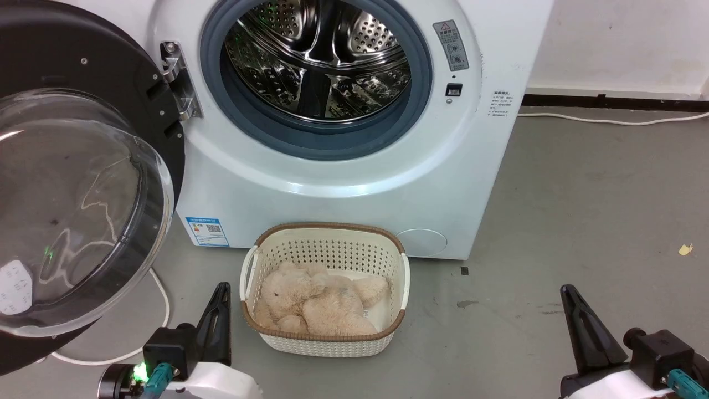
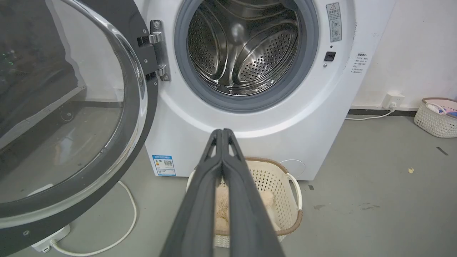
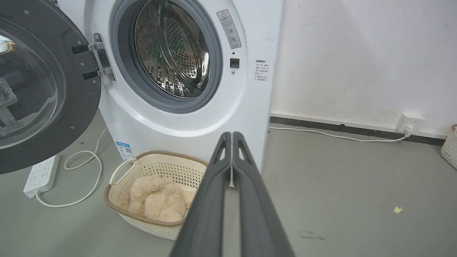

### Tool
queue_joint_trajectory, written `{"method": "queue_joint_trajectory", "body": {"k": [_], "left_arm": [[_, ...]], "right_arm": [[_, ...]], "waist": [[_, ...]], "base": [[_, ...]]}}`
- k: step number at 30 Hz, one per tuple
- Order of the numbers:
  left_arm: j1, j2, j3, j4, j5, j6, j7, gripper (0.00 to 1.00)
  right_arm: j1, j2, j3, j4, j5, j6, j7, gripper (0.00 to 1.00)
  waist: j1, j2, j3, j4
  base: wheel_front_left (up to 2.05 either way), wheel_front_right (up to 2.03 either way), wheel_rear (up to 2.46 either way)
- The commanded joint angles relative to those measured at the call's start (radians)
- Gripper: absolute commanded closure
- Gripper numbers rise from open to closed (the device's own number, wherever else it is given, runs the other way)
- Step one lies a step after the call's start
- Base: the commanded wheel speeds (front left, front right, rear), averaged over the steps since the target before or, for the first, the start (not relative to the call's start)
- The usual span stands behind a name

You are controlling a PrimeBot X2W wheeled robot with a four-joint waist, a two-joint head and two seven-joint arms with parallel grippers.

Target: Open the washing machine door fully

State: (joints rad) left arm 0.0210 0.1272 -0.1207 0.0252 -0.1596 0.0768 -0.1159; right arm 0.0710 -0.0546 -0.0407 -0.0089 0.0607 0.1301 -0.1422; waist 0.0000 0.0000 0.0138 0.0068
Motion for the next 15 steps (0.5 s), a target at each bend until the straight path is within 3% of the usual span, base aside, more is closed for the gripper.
{"method": "queue_joint_trajectory", "body": {"k": [1,15], "left_arm": [[-0.008,-0.006,0.005,-0.004,0.012,-0.005,0.005,1.00],[-0.011,-0.021,0.029,-0.008,0.043,-0.020,0.028,1.00]], "right_arm": [[-0.018,0.002,0.003,0.003,-0.008,0.000,0.004,1.00],[-0.029,0.002,0.011,0.004,-0.019,0.000,0.033,1.00]], "waist": [[0.0000,0.0000,0.000,0.000],[0.0000,0.0000,-0.003,-0.001]], "base": [[0.00,0.00,0.00],[0.00,0.00,0.00]]}}
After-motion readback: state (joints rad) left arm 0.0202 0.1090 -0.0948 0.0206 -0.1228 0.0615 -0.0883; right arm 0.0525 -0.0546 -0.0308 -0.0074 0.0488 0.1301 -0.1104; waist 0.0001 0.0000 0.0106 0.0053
